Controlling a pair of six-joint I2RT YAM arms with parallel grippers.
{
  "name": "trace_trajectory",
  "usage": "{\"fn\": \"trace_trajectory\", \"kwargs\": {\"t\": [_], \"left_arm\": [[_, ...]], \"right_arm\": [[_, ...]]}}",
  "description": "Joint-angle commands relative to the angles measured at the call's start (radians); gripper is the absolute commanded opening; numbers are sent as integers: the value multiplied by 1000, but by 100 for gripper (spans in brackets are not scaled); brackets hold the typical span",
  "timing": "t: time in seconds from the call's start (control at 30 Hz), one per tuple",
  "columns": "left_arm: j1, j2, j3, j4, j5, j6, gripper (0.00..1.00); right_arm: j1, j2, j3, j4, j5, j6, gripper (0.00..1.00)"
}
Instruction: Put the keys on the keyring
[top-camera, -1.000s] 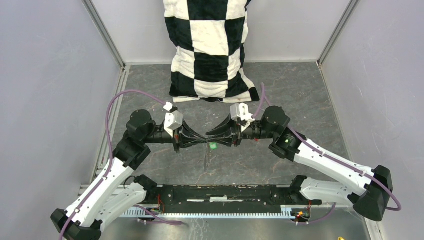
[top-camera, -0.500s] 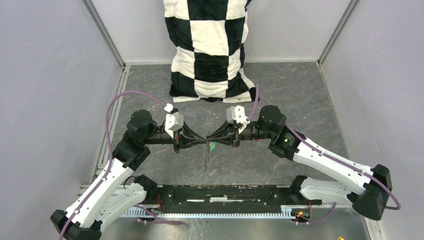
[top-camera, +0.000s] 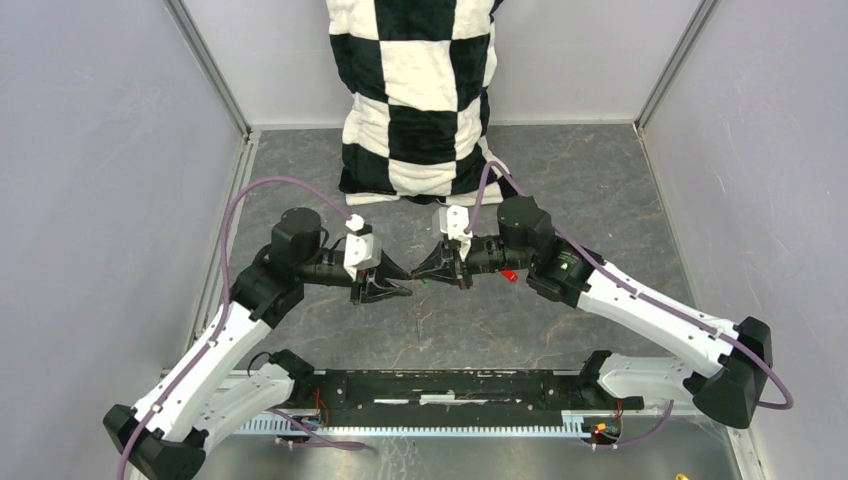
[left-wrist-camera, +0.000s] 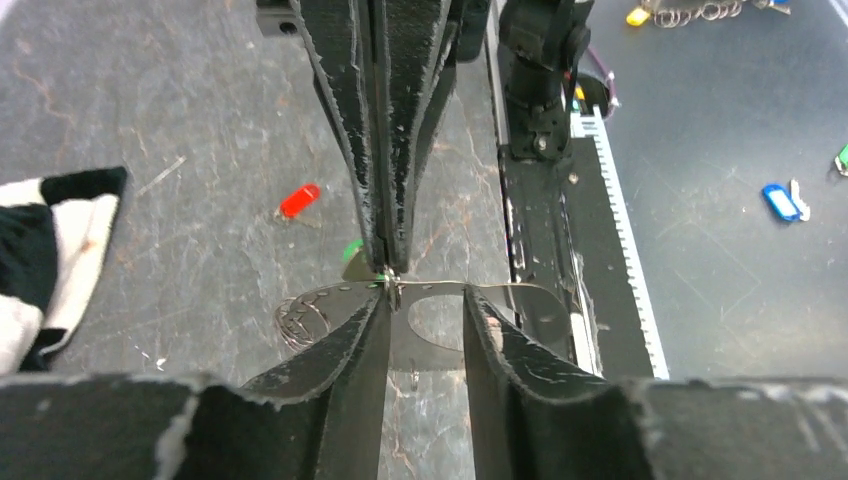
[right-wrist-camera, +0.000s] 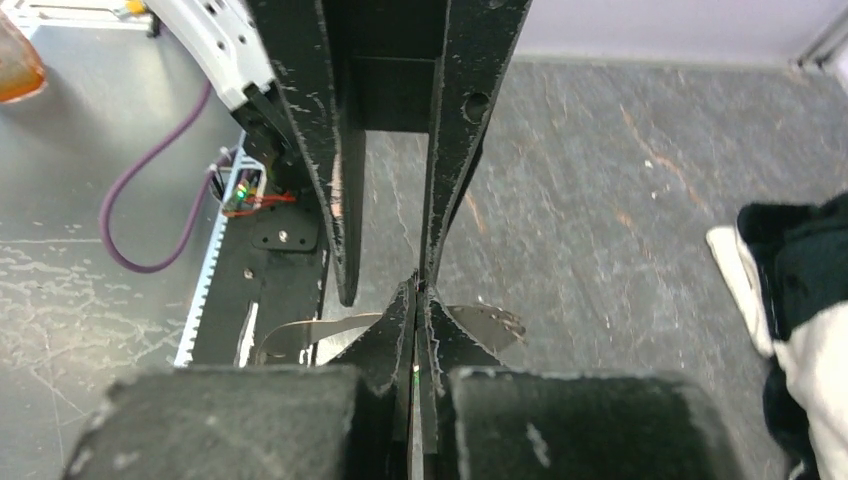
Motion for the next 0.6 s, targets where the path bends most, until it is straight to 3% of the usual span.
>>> {"fn": "trace_trajectory", "kwargs": {"t": [0.0,0.57], "left_arm": [[-1,36,66,-234,-5,308,42],[-2,100,103,-234,-61,368,39]], "right_arm": [[-1,8,67,-88,61,-49,1],[64,126,230,-294,89,-101,1]]}}
